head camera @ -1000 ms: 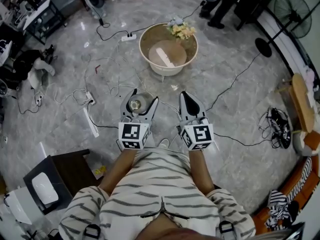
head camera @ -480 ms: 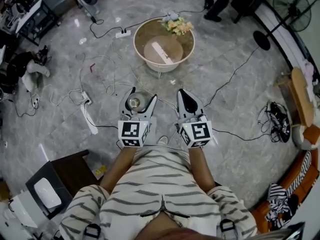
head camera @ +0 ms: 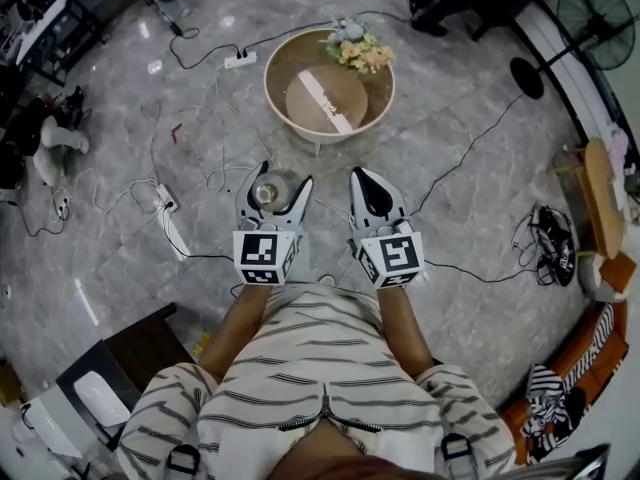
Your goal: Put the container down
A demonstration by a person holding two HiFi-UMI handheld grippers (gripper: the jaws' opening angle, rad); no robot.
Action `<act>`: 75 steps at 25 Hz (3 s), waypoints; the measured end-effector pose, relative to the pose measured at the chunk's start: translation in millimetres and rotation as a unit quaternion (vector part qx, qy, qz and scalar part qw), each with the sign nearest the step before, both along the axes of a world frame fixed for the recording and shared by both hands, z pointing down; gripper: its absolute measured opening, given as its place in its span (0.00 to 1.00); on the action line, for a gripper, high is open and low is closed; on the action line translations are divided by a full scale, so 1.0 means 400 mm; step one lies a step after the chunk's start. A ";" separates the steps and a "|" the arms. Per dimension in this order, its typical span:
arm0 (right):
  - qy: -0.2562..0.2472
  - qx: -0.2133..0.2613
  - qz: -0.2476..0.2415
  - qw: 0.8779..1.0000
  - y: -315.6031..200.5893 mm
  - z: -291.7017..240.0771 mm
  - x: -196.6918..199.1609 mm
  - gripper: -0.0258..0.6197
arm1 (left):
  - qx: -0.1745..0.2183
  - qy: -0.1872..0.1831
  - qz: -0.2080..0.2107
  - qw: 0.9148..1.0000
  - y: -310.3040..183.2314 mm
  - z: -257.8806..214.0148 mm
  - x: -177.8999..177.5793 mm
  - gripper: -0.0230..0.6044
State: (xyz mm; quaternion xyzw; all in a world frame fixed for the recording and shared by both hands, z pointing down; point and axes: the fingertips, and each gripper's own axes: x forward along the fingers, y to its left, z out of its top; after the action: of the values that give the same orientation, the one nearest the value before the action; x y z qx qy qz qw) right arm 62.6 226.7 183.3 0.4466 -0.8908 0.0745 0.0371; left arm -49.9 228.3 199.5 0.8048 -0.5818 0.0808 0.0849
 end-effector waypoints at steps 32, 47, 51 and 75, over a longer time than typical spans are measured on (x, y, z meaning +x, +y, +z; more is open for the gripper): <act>0.010 -0.080 0.090 0.993 -0.763 0.119 -0.204 0.03 | -0.074 -0.015 0.107 0.991 -0.766 0.141 -0.177 0.57; 0.031 -0.119 0.035 0.992 -0.815 0.363 -0.181 0.03 | -0.107 -0.027 0.081 0.991 -0.833 0.391 -0.117 0.57; 0.020 -0.129 0.030 0.991 -0.831 0.445 -0.177 0.03 | -0.120 -0.023 0.075 0.990 -0.847 0.470 -0.109 0.57; -0.012 -0.177 0.055 0.983 -0.882 0.797 -0.112 0.03 | -0.166 -0.028 0.030 0.985 -0.964 0.875 -0.088 0.57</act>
State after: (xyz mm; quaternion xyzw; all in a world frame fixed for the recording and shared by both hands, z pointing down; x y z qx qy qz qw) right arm 17.9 -126.1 502.1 0.4805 -0.8381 0.2377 0.1009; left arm -85.2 -157.1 549.6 0.7939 -0.5381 0.2014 0.1991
